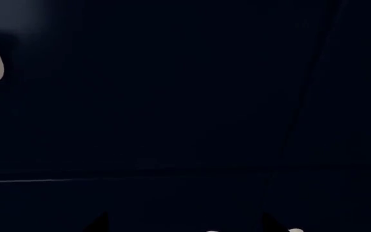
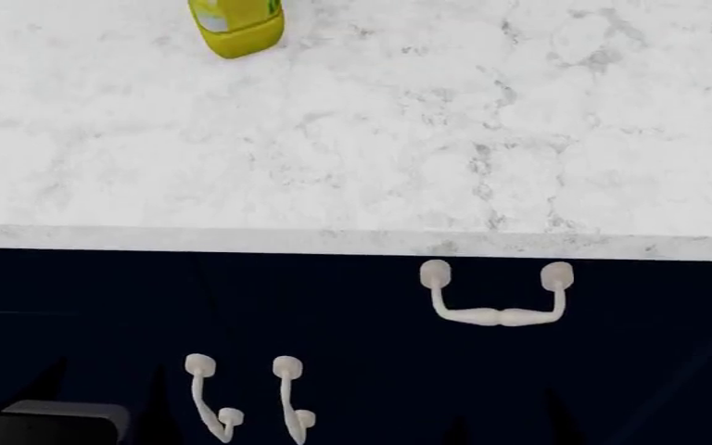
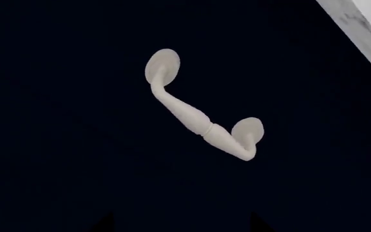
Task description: Open the right drawer.
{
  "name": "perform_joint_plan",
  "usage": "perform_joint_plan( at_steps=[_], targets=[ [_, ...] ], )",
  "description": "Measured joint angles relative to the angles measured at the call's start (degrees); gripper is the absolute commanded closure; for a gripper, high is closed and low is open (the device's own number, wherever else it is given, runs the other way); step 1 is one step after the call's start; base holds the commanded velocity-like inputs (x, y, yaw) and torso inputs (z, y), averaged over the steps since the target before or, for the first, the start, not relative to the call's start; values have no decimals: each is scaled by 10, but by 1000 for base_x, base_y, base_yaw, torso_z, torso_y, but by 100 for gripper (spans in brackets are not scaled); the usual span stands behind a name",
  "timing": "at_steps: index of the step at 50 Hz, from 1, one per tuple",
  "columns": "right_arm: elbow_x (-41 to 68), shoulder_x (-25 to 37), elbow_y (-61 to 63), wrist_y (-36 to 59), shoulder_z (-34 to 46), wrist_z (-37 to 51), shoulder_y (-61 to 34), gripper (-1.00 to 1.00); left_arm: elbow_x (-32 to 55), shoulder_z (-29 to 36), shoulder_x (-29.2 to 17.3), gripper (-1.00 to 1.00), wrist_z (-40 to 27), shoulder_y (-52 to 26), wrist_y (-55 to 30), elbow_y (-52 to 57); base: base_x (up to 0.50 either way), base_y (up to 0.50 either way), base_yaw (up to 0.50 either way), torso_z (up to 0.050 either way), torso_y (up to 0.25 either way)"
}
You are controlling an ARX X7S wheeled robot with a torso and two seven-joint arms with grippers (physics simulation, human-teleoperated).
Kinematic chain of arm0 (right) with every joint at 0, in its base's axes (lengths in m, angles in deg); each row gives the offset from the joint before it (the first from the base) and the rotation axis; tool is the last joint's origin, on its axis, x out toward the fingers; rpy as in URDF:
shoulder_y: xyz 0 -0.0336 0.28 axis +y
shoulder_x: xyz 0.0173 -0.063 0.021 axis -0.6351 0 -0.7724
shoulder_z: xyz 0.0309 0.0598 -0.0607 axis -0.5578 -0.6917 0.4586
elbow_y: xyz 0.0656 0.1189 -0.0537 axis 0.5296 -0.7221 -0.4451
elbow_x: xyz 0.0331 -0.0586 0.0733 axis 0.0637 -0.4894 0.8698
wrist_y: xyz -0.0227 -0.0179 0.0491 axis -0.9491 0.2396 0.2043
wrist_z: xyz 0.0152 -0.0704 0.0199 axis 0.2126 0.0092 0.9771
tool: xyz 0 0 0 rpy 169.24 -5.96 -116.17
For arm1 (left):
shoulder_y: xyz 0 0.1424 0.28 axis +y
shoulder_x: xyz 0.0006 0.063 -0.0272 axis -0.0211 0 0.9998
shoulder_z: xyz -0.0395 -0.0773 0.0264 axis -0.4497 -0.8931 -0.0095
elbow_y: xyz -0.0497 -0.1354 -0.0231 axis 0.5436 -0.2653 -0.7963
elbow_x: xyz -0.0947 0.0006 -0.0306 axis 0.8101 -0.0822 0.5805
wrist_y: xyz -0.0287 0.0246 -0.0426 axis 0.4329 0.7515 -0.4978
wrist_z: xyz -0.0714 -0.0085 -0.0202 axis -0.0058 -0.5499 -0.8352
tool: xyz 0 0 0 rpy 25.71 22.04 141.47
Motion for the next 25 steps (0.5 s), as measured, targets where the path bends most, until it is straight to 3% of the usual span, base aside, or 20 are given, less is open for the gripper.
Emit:
perform_joint_plan(
  at_steps=[12,25],
  targets=[
    [-98,9,11,94,48,0,-22,-100,7,-3,3,-100,11,-13,39,-51,0,0,0,0,0],
    [-136,12,5,127,70,3,-33,-100,10,-2,5,-100,15,-20,59,-79,0,0,0,0,0]
  ],
)
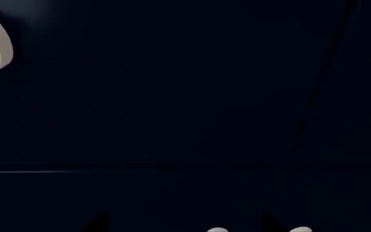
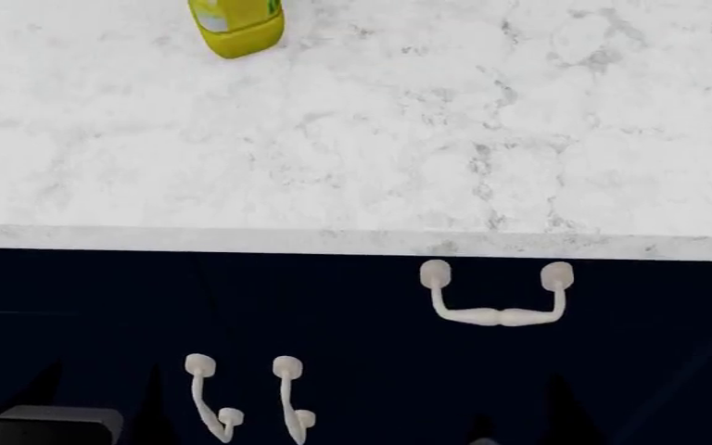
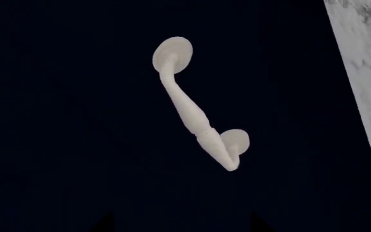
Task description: Open the right drawer.
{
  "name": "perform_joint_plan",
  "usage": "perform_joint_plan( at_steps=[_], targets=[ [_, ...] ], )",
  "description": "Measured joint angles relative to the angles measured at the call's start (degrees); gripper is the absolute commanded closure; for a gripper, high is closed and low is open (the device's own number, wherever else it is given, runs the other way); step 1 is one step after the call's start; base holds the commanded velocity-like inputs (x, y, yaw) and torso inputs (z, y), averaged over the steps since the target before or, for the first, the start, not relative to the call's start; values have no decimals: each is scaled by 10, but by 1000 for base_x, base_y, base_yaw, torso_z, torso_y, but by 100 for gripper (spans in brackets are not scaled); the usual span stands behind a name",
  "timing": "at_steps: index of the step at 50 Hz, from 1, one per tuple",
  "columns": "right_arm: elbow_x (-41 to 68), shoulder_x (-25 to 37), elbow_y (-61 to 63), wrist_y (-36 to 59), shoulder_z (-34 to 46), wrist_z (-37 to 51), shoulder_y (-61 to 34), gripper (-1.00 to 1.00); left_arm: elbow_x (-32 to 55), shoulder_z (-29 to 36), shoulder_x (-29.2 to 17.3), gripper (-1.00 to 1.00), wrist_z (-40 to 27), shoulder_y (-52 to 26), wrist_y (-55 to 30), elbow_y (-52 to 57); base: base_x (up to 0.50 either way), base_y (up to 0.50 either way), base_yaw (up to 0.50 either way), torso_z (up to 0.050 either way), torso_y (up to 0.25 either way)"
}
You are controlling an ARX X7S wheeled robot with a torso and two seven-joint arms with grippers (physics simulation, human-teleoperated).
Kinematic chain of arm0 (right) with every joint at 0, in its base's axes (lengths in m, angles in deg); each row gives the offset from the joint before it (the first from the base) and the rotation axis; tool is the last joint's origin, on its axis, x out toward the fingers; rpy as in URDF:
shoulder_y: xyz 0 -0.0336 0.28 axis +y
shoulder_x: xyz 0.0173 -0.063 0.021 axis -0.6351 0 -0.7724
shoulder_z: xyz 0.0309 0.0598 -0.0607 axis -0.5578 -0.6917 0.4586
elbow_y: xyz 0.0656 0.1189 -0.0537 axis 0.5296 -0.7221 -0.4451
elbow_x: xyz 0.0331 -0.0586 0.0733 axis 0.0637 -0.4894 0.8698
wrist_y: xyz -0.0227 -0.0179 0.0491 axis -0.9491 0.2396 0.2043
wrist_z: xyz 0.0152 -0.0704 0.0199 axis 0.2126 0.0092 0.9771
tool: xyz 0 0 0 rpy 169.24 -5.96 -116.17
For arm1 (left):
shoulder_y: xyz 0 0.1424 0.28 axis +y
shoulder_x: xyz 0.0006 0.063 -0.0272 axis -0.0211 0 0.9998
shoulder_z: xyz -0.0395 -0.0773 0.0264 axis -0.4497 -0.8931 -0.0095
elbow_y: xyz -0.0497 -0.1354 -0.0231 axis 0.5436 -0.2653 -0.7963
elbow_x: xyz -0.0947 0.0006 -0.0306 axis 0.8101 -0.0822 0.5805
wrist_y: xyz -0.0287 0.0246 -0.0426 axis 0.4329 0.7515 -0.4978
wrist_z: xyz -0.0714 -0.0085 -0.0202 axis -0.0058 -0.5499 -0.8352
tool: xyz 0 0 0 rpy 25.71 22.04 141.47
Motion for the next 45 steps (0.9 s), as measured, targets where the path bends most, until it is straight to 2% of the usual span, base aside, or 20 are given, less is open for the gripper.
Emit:
perform_joint_plan(
  at_steps=[24,45],
  targets=[
    [-83,-15,-157,-18,73,77,-32,-100,4,9,-5,-100,-9,11,-24,36,0,0,0,0,0],
    [-153,-5,-157,29,103,85,-44,-100,4,17,-7,-100,-12,10,-26,34,0,0,0,0,0]
  ],
)
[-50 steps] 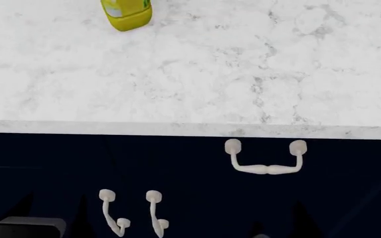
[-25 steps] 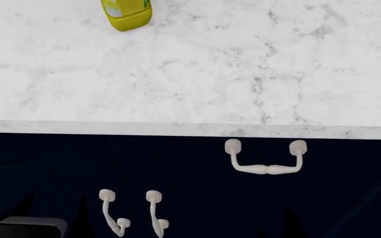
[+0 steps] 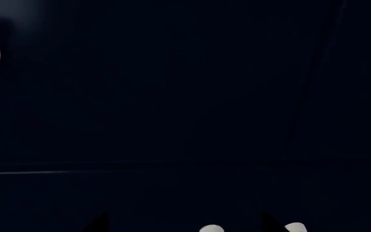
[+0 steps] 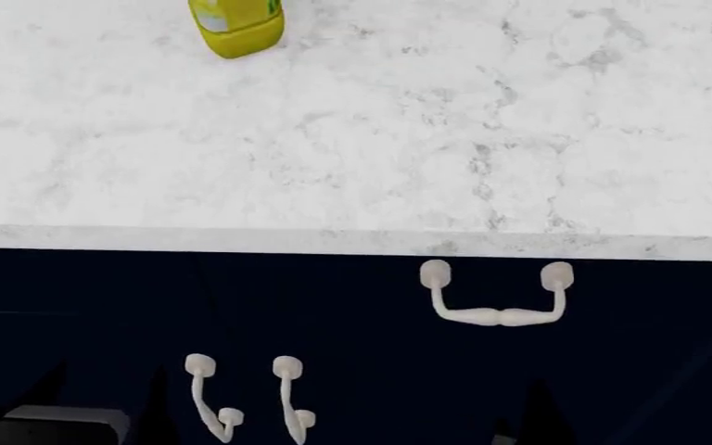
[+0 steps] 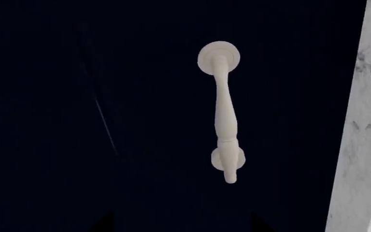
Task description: Open the right drawer.
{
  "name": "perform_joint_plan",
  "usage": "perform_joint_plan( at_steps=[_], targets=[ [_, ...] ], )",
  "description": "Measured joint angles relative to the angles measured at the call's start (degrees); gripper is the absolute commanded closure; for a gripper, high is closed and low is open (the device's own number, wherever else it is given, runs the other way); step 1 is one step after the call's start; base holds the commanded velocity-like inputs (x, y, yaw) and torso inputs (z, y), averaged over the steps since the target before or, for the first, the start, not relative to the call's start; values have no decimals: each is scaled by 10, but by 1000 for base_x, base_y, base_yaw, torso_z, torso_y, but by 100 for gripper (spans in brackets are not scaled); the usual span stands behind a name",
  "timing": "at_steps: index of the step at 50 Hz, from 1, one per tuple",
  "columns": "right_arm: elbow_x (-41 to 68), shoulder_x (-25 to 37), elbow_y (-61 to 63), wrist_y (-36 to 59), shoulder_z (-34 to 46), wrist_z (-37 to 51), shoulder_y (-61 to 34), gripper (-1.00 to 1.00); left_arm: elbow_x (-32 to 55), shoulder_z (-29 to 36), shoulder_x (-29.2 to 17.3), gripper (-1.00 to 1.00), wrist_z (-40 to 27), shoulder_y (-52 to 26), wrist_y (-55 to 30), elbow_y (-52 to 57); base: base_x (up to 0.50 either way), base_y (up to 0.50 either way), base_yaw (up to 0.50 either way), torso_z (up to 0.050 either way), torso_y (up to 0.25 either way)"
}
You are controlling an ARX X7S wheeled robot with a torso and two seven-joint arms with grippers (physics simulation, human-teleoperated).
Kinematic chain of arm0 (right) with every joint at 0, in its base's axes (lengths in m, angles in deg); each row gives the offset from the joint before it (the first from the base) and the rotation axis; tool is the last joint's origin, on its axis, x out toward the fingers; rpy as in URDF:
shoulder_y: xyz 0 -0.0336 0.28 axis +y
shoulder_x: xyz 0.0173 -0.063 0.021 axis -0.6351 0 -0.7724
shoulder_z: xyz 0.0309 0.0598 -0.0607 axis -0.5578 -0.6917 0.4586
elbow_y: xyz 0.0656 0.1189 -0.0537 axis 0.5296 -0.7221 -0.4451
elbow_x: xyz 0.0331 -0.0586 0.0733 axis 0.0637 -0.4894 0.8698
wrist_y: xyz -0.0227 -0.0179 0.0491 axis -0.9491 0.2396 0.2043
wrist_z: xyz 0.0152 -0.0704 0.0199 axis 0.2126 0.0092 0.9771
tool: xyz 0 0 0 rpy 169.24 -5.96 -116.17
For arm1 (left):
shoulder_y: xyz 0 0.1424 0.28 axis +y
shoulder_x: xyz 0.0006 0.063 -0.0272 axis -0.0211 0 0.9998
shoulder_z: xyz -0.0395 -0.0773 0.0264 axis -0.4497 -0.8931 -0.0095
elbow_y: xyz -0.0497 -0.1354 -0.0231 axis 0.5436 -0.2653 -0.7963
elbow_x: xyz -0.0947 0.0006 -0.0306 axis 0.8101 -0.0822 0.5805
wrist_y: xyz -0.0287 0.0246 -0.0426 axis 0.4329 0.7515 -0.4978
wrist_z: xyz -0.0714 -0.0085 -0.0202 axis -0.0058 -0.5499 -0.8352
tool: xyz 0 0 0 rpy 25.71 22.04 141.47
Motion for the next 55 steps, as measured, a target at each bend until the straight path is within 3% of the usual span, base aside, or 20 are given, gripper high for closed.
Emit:
perform_joint_plan(
  at_steps=[7,19,55],
  targets=[
    [-34,2,12,24,19,-14,-10,-100,0,3,-1,-100,-1,0,-2,0,0,0,0,0,0],
    [-120,-10,48,83,62,-213,-139,-100,1,7,-1,-100,-1,-3,0,-7,0,0,0,0,0],
    [-114,-51,-65,36,55,-172,-172,-100,4,17,-4,-100,-6,-3,-1,-7,0,0,0,0,0]
  ],
)
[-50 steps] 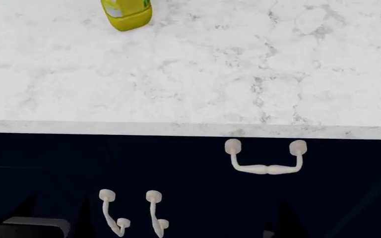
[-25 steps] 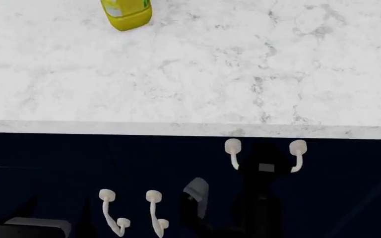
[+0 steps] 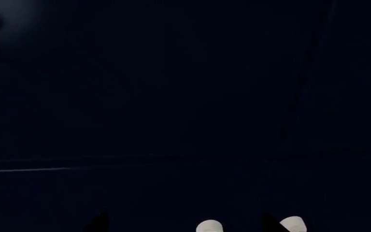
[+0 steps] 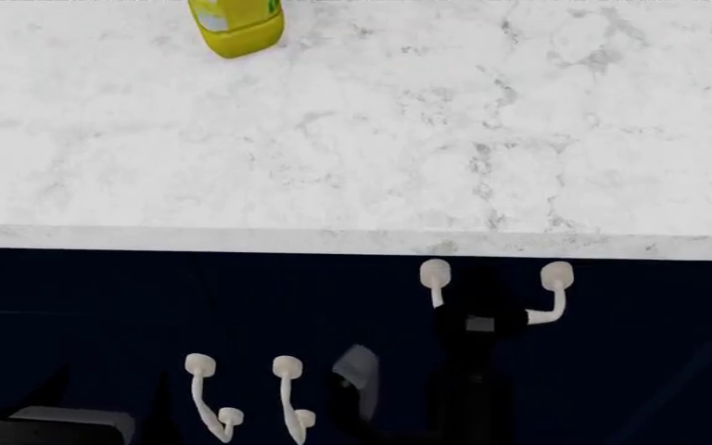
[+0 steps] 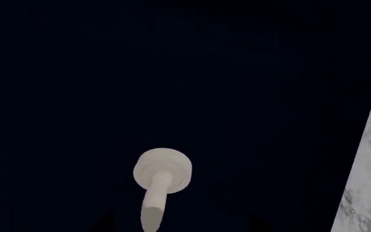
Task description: Open the right drawer.
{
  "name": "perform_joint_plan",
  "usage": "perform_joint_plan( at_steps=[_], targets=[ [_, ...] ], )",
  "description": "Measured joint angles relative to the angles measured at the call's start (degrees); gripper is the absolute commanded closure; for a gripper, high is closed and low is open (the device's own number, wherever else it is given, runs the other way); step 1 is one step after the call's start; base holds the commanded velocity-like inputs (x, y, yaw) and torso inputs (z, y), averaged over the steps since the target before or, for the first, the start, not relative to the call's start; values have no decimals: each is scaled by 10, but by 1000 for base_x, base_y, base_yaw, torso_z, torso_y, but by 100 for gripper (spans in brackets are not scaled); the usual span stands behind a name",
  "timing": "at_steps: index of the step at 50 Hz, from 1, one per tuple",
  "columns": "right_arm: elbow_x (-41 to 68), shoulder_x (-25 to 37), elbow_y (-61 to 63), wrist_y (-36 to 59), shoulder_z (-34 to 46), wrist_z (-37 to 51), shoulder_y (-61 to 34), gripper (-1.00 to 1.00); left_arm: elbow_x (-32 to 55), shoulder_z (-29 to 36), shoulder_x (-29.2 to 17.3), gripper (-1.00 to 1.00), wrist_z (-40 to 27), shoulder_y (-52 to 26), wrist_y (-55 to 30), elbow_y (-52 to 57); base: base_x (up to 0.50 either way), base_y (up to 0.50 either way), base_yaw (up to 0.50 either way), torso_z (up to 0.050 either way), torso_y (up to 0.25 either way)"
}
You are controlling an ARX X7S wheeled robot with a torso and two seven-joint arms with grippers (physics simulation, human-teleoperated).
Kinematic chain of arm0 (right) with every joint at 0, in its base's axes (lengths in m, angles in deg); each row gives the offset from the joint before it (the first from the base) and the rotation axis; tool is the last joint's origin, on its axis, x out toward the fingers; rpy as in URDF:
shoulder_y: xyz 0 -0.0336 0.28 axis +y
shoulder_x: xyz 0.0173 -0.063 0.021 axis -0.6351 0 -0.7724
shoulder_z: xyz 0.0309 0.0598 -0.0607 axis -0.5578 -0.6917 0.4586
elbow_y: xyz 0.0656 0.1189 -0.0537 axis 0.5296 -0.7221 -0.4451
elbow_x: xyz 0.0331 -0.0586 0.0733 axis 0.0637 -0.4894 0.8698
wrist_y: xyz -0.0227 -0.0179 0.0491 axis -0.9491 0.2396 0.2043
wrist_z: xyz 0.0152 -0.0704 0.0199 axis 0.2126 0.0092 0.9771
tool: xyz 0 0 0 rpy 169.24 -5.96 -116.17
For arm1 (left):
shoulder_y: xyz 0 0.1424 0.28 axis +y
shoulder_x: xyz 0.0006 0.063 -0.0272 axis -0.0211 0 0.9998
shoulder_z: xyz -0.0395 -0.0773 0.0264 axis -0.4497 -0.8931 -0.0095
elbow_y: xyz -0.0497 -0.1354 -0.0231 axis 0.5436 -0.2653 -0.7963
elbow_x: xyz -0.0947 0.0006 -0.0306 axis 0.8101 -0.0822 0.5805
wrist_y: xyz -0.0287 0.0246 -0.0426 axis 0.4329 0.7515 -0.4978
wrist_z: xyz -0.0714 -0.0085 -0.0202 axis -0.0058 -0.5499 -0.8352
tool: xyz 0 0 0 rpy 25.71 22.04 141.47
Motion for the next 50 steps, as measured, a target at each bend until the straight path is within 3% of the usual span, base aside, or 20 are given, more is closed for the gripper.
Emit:
perform_joint_plan(
  at_steps=[39,40,50],
  targets=[
    [29,-26,-150,-20,-9,56,-25,-100,3,8,-2,-100,-3,-3,11,-12,0,0,0,0,0],
    [30,-27,-154,-19,-10,57,-26,100,4,8,-2,-100,-3,-3,11,-13,0,0,0,0,0],
    [-11,-31,-163,-6,-15,96,-33,100,5,10,-3,-100,-7,-1,9,-7,4,0,1,0,0]
  ],
)
